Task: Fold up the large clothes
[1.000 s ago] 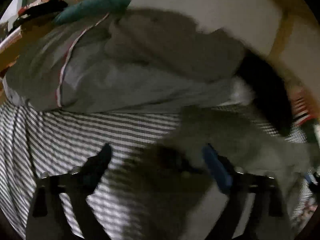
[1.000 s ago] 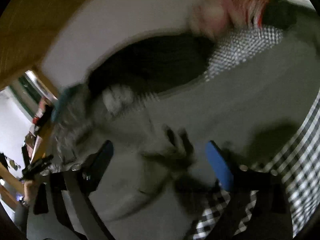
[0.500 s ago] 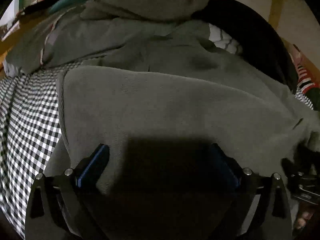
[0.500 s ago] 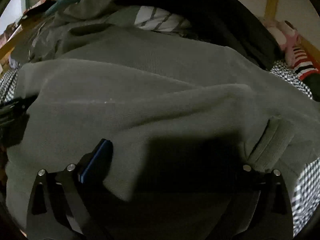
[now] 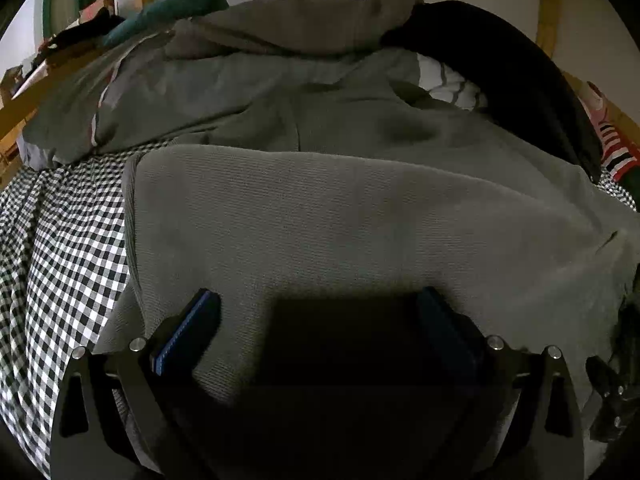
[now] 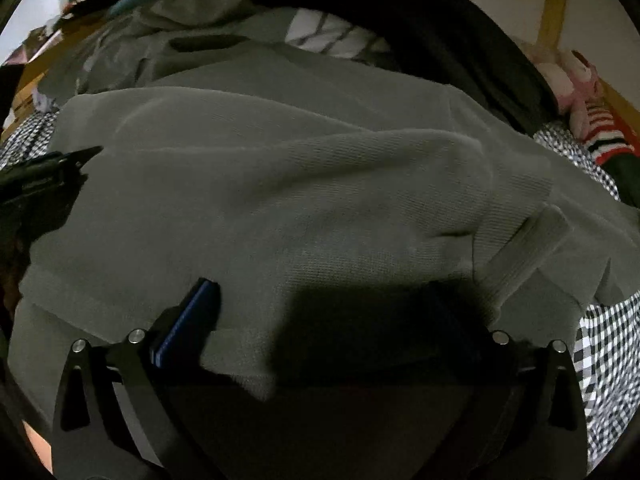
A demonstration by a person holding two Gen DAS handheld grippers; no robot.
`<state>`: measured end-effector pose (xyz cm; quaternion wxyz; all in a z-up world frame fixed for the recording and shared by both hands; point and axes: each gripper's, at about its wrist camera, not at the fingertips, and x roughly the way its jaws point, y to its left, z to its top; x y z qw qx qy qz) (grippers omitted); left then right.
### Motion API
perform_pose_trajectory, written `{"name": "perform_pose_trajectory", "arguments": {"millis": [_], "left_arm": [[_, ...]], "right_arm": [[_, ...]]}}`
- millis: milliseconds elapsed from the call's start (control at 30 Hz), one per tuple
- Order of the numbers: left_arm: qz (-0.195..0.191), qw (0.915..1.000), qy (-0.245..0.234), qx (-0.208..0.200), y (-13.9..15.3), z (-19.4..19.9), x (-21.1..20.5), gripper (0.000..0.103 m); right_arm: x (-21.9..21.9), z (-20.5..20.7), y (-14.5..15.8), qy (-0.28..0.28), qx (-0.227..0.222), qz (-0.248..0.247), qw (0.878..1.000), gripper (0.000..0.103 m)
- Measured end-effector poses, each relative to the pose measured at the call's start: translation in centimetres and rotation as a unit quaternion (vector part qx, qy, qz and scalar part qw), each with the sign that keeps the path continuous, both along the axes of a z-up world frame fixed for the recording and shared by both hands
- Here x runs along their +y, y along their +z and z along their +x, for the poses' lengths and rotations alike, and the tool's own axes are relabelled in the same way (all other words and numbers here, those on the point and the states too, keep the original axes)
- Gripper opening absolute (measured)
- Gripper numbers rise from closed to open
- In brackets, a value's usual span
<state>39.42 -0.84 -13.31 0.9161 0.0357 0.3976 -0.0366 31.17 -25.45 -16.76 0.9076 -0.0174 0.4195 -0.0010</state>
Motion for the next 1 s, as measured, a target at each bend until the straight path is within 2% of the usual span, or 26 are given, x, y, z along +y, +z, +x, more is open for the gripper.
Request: {"name": "perform_pose_trajectory", "arguments": {"millis": [133, 267, 300, 367, 467, 533, 700, 833, 1000], "left_arm": [[0.027, 0.9995, 0.008, -0.011, 0.3, -0.3, -0.8, 0.099], [0.057, 0.9976, 0.017, -0.035, 1.6, -1.2, -1.9, 0.097], [0.05, 0.9974, 0.018, -0.049, 2.4, -2.0, -2.4, 0.097], [0.01, 0.9981, 0.001, -0.061, 3.6, -3.1, -3.5, 0.097], [-0.025, 0.9971, -0.048, -0.052, 5.0, -4.0, -8.1, 0.097], [-0.019, 0.9953, -0.081, -0.05, 5.4, -4.2, -11.4, 0.097], [0.01, 0.9844, -0.16, -0.071, 6.6, -5.7, -20.5, 0.097], [0.019, 0.9786, -0.196, -0.06, 6.1, -6.1, -26.3, 0.097], [-0.009, 0.9755, -0.217, -0.034, 5.3, -6.0, -31.6, 0.097]], "right_arm": [[-0.8, 0.1, 0.5, 0.011, 0.003, 0.011, 1.0, 0.1], [-1.9, 0.2, 2.6, 0.018, -0.015, 0.066, 0.998, 0.1], [-2.5, 0.1, 3.5, 0.013, -0.02, 0.07, 0.997, 0.1], [-4.1, -0.5, 5.5, 0.005, -0.042, 0.071, 0.997, 0.1], [-7.3, -1.1, 7.6, -0.005, -0.064, 0.086, 0.994, 0.1], [-10.4, -1.0, 8.2, -0.026, -0.065, 0.102, 0.992, 0.1], [-17.4, -0.7, 7.8, -0.083, -0.052, 0.101, 0.99, 0.1], [-22.9, -1.0, 7.6, -0.125, -0.045, 0.113, 0.985, 0.1], [-27.5, -1.7, 7.8, -0.146, -0.051, 0.096, 0.983, 0.1]]}}
